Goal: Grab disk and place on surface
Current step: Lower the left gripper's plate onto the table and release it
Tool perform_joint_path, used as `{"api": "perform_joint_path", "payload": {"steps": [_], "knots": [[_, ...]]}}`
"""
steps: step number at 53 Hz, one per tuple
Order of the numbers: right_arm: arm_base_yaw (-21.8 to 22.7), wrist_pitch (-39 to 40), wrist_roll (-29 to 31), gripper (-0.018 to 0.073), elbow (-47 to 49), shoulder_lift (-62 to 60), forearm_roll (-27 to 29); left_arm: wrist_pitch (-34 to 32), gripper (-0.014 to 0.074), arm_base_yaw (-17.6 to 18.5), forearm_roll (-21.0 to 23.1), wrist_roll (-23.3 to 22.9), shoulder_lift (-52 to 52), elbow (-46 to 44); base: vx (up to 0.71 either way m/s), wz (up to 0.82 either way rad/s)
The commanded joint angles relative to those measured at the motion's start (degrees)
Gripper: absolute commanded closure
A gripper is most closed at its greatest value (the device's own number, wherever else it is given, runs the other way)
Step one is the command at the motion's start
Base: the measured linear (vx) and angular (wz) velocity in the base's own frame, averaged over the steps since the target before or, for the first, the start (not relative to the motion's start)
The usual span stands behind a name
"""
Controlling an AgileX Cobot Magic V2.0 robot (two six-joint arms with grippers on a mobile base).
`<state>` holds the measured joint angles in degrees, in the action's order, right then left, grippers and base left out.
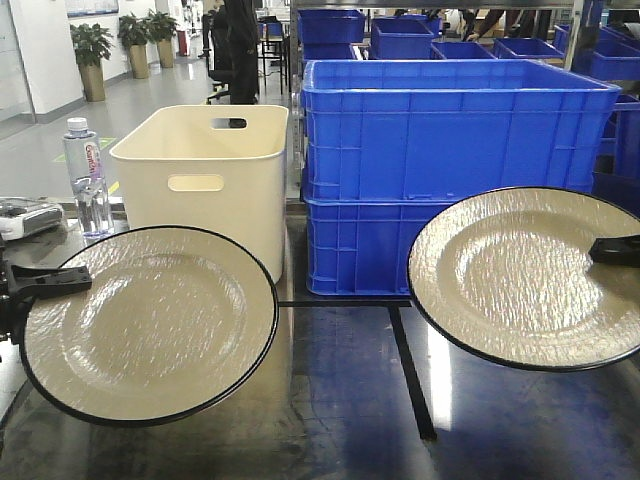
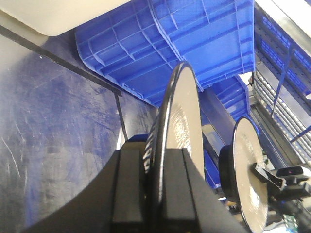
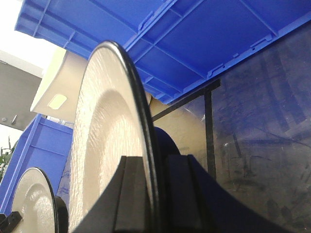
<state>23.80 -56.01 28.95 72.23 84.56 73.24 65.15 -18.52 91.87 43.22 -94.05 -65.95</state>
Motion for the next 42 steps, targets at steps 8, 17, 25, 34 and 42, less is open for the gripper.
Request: {"api": "perform_joint_path", "payload": {"steps": [8, 17, 25, 34, 42], "knots": [[0.19, 0.69, -0.1, 0.0568, 1.78, -2.32, 7.12, -8.99, 0.0599, 11.76, 6.13, -1.14, 1.09, -5.48, 0.0, 0.0], [0.19, 0.69, -0.1, 0.0568, 1.78, -2.32, 7.12, -16.11, 0.0599, 21.24, 6.28, -1.55, -5.86, -12.76, 0.0, 0.0], [0.19, 0.66, -0.1, 0.0568, 1.78, -2.32, 7.17, -18.75, 0.0599, 25.33, 6.14, -2.99, -13.02, -18.44, 0.0, 0.0], [0.19, 0.71, -0.1, 0.0568, 1.78, -2.32, 7.76, -19.32, 0.0594, 27.01, 6.2, -3.04, -18.42, -21.71, 0.0, 0.0], [0.19, 0.42, -0.15, 0.0568, 1.78, -2.32, 8.85, -20.02, 0.0553, 27.16, 6.1, -4.35, -20.43, -21.85, 0.0, 0.0]]}}
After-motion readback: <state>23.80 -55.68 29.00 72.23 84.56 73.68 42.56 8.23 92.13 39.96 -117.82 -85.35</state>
